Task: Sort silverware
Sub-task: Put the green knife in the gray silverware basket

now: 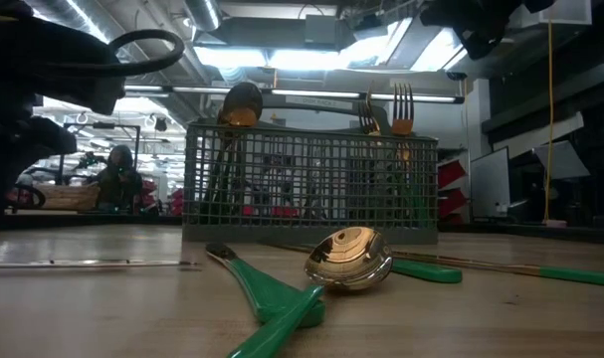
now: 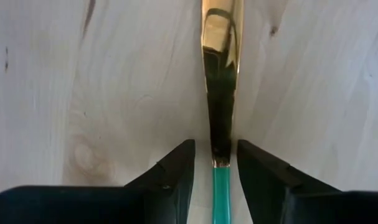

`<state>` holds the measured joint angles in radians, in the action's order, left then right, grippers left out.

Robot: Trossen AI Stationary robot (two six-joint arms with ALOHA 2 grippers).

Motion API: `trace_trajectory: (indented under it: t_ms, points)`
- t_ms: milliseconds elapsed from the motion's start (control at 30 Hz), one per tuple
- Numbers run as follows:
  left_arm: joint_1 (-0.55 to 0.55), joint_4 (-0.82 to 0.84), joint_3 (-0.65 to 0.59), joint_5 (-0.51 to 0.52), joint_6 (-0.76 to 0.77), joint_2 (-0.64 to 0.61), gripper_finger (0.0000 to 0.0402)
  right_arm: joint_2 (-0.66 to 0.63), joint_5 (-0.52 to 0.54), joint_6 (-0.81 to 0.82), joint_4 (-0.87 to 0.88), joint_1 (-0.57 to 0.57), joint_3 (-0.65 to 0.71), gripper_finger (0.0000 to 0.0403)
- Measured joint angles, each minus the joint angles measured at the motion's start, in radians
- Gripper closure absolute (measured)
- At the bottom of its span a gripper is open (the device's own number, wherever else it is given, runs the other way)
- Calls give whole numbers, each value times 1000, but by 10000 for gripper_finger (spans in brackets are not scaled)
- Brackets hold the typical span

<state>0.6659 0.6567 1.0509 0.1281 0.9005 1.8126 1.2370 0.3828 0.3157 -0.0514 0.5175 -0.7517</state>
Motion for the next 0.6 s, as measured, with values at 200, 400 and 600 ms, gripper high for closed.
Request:
trace_trajectory:
  t_ms: [200,400,600]
  points:
    - [0,4,2,6,-13,19,295,82,-2,-9,-64,-1,0,281]
    - [0,-5,0,8,-12,20,350,220,-2,-101,-252,-1,0,281]
    - [-9,-26,-2,27,-8,21,383,342,-2,-176,-432,-1,0,281]
